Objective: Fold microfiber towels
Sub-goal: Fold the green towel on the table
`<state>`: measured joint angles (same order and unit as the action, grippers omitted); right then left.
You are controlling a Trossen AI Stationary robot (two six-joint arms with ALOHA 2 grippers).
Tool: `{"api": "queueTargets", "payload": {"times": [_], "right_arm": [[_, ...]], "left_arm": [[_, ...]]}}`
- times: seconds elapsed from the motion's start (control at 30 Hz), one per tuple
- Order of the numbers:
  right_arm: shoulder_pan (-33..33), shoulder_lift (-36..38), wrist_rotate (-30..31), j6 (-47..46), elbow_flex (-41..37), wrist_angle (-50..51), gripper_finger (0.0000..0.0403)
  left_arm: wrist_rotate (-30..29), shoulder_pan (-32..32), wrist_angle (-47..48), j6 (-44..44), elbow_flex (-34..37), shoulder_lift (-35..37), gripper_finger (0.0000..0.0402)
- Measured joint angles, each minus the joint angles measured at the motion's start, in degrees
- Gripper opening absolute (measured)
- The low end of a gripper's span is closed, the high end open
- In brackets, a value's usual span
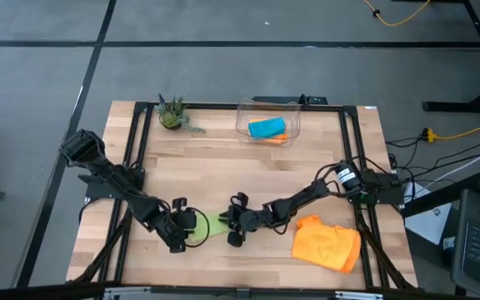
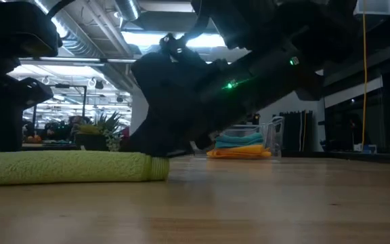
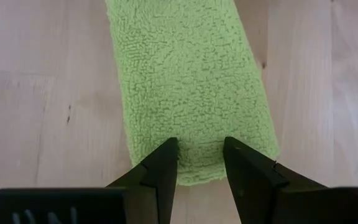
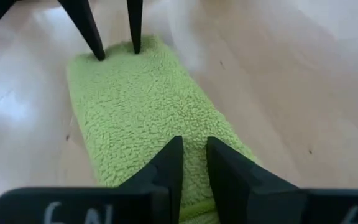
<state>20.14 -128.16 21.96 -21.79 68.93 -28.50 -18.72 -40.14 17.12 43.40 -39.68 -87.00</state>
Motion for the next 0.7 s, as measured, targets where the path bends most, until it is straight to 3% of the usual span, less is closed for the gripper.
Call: {"api": "queueTargets", "payload": {"times": [0.33, 0.53, 0.7], "right_arm": [[0.05, 7.97, 1.03, 12.07, 0.02, -0.08, 0.0076], [0.12, 9.15, -8.95, 19.08, 0.02, -0.06, 0.0076], [-0.61, 9.11, -0.5, 11.68, -0.02, 4.37, 0.0076]], "left_arm": [[1.48, -0.02, 3.02, -5.1, -4.96, 0.0, 0.0126], [2.83, -0.68, 7.4, -5.55, -8.73, 0.0, 0.0126], [5.33, -1.83, 1.11, -4.5, -8.63, -0.87, 0.0126]]}}
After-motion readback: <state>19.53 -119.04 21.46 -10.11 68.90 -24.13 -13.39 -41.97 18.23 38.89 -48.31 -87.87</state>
